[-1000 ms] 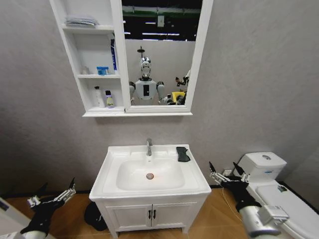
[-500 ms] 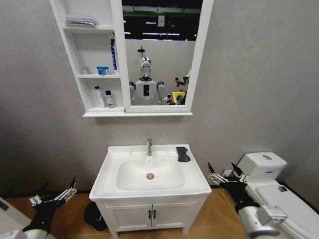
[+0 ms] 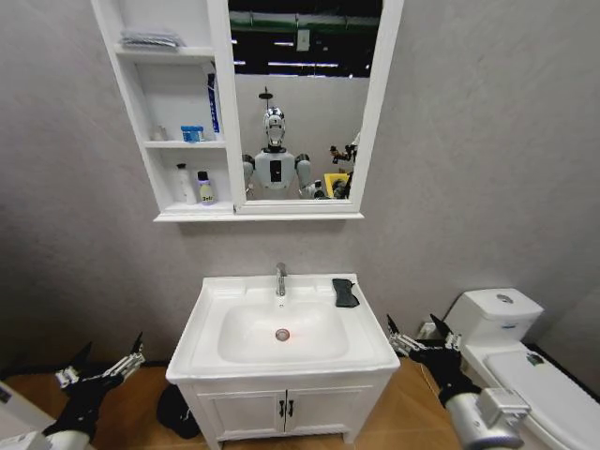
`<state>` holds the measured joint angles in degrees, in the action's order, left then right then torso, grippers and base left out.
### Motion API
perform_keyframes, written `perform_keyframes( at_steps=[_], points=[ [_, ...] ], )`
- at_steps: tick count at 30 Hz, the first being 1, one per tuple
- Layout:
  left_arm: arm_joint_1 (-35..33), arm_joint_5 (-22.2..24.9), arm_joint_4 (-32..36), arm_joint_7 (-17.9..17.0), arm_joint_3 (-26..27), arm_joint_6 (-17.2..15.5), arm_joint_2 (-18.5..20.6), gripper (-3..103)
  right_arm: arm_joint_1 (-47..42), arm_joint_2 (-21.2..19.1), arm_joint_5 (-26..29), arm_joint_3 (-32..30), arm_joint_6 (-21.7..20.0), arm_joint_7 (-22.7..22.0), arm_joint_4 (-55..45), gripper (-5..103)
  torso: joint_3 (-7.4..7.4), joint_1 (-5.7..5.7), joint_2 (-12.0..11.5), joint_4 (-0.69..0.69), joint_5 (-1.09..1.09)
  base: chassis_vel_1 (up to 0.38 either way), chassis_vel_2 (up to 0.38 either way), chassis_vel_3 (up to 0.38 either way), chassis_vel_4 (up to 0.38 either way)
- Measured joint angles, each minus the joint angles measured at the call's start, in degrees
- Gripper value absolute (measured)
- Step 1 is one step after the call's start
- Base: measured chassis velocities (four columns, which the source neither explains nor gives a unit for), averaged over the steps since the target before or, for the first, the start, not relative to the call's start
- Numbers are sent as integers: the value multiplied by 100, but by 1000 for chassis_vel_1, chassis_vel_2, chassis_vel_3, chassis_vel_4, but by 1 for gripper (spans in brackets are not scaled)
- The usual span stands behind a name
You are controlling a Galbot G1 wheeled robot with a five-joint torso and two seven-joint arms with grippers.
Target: Move facial cleanser and shampoo from washbasin to cabinet, then wipe washbasin with towel.
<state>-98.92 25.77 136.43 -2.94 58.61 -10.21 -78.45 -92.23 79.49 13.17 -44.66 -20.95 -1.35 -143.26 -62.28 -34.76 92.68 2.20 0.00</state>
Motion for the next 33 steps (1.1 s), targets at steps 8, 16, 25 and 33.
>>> perform_keyframes(
  at_steps=[8, 16, 25, 33],
  points=[
    [3, 2, -2, -2, -2, -1, 3, 100, -42, 20, -7, 56, -5, 28, 0, 100, -1, -2, -1, 0, 0, -103, 101, 108, -111],
    [3, 2, -2, -2, -3, -2, 4, 100, -51, 8, -8, 54, -11, 40, 1, 100, 0, -2, -1, 0, 1, -59, 57, 71, -73],
    [3, 2, -2, -2, -3, -2, 4, 100, -71, 18, -25, 91, -2, 44, 2, 100, 0, 0, 0, 0, 0, -3, 6, 4, -3],
    [3, 2, -3, -3, -3, -2, 5, 100, -83, 24, -17, 75, -18, 54, 2, 100, 1, 1, 1, 0, -1, -17, -20, 19, 13]
  ],
)
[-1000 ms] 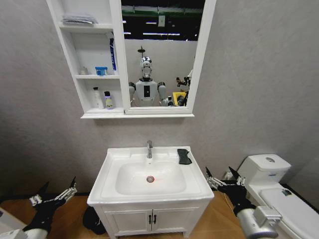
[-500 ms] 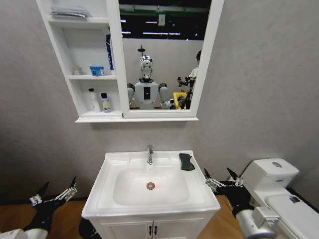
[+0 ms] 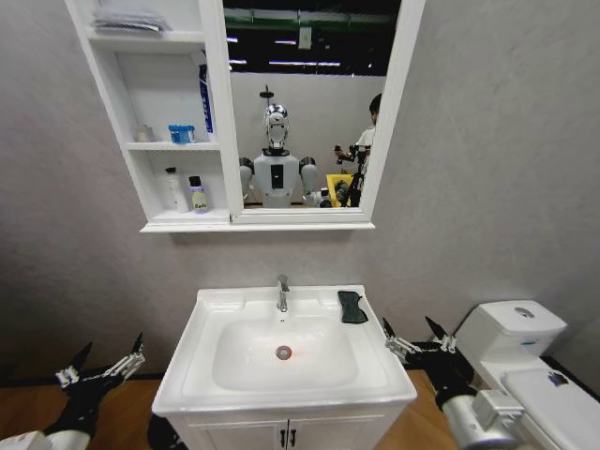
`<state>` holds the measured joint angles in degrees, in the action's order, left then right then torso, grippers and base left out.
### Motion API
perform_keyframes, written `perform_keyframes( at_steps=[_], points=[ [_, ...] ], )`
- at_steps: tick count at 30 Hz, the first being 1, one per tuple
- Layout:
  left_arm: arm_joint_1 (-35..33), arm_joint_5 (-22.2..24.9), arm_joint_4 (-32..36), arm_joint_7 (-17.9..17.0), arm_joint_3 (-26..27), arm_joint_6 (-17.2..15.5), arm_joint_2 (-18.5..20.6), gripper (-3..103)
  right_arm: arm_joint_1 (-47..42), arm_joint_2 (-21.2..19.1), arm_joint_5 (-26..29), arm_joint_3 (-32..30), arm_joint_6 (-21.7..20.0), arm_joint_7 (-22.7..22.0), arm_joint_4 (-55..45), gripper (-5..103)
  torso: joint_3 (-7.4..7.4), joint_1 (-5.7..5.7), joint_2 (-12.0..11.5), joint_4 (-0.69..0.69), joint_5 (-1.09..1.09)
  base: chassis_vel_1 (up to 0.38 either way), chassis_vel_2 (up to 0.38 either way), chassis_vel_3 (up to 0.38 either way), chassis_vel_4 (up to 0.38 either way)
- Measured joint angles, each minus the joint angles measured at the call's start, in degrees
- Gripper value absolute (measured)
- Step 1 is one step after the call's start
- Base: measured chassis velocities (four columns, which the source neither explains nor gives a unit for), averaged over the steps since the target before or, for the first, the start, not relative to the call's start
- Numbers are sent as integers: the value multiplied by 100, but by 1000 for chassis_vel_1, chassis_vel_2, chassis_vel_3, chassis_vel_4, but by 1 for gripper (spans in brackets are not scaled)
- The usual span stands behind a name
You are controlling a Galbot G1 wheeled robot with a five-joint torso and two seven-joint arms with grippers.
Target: Move facial cleanser and shampoo from washbasin to cabinet, then wipe washbasin with towel.
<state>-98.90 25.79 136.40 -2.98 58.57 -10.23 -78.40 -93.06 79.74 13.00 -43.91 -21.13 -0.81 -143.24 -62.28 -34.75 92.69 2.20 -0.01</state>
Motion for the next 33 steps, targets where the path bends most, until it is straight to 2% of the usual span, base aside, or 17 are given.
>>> perform_keyframes(
  at_steps=[12, 18, 21, 25, 28, 29, 30, 31, 33],
  points=[
    [1, 1, 0, 0, -2, 0, 0, 100, 128, -34, -81, 65, 212, 10, 4, 100, -1, -2, -1, 1, 1, -85, -95, 87, 79],
    [1, 1, -1, 0, 0, -1, 0, 100, 412, -240, 101, -9, 207, -221, 544, 100, 0, -1, 0, 1, 0, 16, 20, -7, -7],
    [1, 1, -1, -1, 0, -1, 0, 100, 804, -518, 164, 26, 217, -420, 1177, 100, -1, -1, 0, 0, 2, 10, 20, -10, -9],
    [1, 1, 0, -1, 0, -1, 0, 100, 1107, -840, 307, 110, 225, -449, 1659, 100, -1, -2, -1, 1, 2, 0, 0, 0, 0],
    [1, 1, -1, -4, 1, -1, 0, 100, 1765, -1565, 982, 373, 234, -472, 2511, 100, -2, -2, -1, 0, 3, 0, 0, 0, 0],
    [1, 1, -1, -4, 1, -1, 0, 100, 1765, -1565, 982, 373, 234, -472, 2511, 100, -2, -2, -1, 0, 3, 0, 0, 0, 0],
    [1, 1, 0, 0, 0, -1, 0, 100, 2097, -1828, 1175, 501, 235, -436, 2840, 100, -1, -2, -1, 0, 0, 0, 0, 0, 0],
    [1, 1, 0, 0, 0, -1, 0, 100, 2097, -1828, 1175, 501, 235, -436, 2840, 100, -1, -2, -1, 0, 0, 0, 0, 0, 0],
    [1, 2, -1, -3, 0, -2, 0, 100, 2744, -2140, 1568, 822, 204, -395, 3482, 100, -2, -2, -1, 0, 3, 0, 0, 0, 0]
  ],
)
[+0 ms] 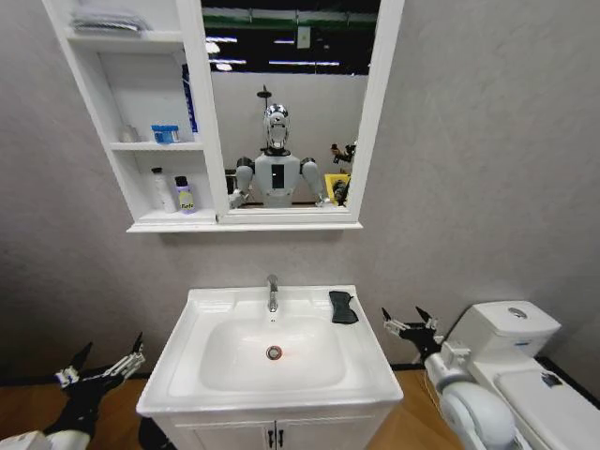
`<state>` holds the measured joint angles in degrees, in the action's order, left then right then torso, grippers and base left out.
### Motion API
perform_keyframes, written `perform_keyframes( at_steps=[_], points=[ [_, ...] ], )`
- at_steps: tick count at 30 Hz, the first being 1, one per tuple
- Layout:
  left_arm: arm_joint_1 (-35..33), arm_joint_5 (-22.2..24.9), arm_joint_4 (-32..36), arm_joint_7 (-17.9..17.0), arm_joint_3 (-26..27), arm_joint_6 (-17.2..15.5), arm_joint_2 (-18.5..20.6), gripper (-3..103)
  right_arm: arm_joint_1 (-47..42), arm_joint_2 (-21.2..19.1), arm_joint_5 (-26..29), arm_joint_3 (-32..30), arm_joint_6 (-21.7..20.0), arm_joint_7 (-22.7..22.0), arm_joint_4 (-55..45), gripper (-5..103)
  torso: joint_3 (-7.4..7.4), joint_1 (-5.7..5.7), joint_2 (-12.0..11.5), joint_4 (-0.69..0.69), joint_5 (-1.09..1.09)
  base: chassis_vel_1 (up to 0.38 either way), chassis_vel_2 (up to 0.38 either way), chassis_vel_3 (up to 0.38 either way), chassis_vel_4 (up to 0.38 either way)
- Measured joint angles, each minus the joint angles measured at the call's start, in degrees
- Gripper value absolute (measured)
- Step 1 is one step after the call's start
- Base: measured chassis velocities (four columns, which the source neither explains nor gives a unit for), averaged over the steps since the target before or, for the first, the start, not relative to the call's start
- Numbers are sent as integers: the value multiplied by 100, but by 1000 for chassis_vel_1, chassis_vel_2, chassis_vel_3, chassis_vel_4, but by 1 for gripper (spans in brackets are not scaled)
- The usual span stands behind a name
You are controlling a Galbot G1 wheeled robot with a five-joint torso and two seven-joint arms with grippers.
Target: Move facial cleanser and shampoo from washbasin to cabinet, then wipe washbasin with towel.
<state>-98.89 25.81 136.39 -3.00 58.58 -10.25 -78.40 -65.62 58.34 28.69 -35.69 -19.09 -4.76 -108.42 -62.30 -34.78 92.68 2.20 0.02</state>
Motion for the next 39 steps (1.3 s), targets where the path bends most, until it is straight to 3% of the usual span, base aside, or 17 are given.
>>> perform_keyframes(
  at_steps=[7, 10, 17, 23, 39],
  points=[
    [0, 0, 0, 2, 0, 0, 0, 100, 1086, -184, 482, 861, -31, 80, 1058, 100, 0, 0, 0, 1, -1, 0, 0, 0, 0],
    [0, 0, 1, 3, -1, 0, 0, 100, 1409, -15, 486, 1221, -101, -22, 1375, 100, 1, 0, 0, 1, -3, 0, 0, 0, 0],
    [0, -1, 0, 1, 0, 1, 0, 100, 2302, 951, 386, 1983, -532, -476, 2273, 100, 0, 0, 0, -2, -3, 0, 0, 0, 0],
    [1, 0, 0, 3, -1, 0, 0, 100, 2800, 1238, 275, 2206, -901, -789, 2938, 100, 1, 1, 0, 1, -2, 0, 0, 0, 0],
    [0, -1, 1, 3, -1, 1, 0, 100, 3103, 1329, 23, 2239, -768, -631, 3804, 100, 1, 1, 0, 1, -1, 0, 0, 0, 0]
  ],
)
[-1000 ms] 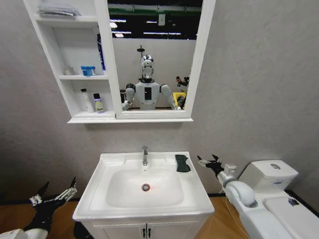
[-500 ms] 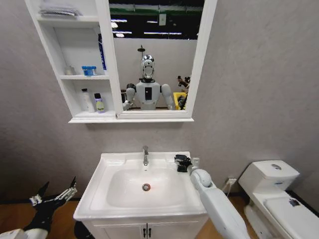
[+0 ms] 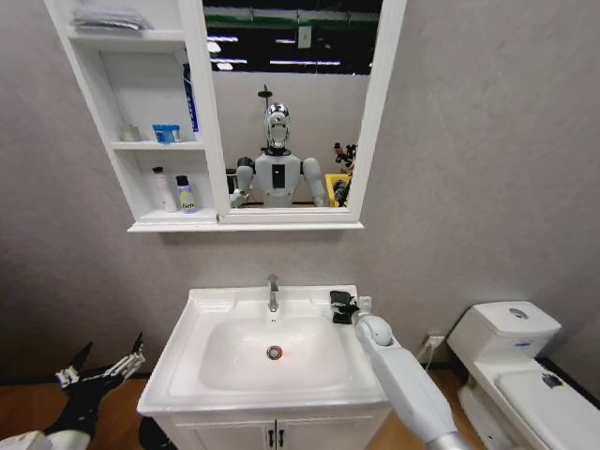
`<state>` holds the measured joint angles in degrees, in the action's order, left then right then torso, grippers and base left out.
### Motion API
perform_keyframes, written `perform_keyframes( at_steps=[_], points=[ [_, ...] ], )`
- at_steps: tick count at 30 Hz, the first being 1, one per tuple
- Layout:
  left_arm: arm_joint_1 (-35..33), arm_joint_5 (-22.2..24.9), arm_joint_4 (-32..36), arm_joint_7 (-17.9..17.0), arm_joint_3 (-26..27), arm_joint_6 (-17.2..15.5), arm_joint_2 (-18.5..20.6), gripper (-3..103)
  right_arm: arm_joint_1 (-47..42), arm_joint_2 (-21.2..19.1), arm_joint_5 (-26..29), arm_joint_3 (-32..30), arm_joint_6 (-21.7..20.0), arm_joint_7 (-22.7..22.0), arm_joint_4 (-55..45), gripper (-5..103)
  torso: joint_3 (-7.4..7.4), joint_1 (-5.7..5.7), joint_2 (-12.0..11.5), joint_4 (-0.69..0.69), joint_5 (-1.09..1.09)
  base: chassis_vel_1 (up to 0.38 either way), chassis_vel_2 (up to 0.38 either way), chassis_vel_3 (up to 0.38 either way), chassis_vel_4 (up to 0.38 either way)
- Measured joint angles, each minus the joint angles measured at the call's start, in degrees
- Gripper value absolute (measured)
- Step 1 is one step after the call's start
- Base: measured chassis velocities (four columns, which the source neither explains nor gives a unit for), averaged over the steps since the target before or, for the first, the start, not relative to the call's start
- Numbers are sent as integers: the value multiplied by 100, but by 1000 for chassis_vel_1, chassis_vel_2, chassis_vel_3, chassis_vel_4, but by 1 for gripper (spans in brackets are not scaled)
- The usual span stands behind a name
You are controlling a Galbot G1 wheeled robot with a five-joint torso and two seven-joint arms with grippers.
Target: Move facial cleanser and shampoo from washbasin to cabinet, then wipe washbasin with towel.
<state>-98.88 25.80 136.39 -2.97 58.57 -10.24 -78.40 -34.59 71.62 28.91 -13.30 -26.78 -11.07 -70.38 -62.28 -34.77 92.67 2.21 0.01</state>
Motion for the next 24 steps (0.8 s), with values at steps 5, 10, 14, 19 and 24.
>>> perform_keyframes(
  at_steps=[5, 10, 14, 19, 24],
  points=[
    [0, 0, 0, 0, 0, 0, 0, 100, 78, 56, -68, 4, 63, 125, 172, 100, 0, 0, 0, 0, -1, 0, 0, 0, 0],
    [0, 0, 0, 0, 0, 0, 0, 100, 143, 107, -141, 48, 87, 155, 323, 100, 0, 0, 0, -1, 0, 0, 0, 0, 0],
    [0, 0, 0, 0, 0, 0, 0, 100, 199, 118, -159, 53, 93, 162, 440, 96, 0, 0, 1, 0, -1, 0, 0, 0, 0],
    [0, 0, 0, 0, 0, 0, 0, 100, 223, 131, -163, 54, 96, 180, 536, 80, 0, 0, 1, 0, -1, 0, 0, 0, 0],
    [0, 0, 0, 0, 0, 0, 0, 100, 171, 130, -161, 9, 188, 263, 530, 58, 0, 0, 1, -1, -1, 0, 0, 0, 0]
  ],
)
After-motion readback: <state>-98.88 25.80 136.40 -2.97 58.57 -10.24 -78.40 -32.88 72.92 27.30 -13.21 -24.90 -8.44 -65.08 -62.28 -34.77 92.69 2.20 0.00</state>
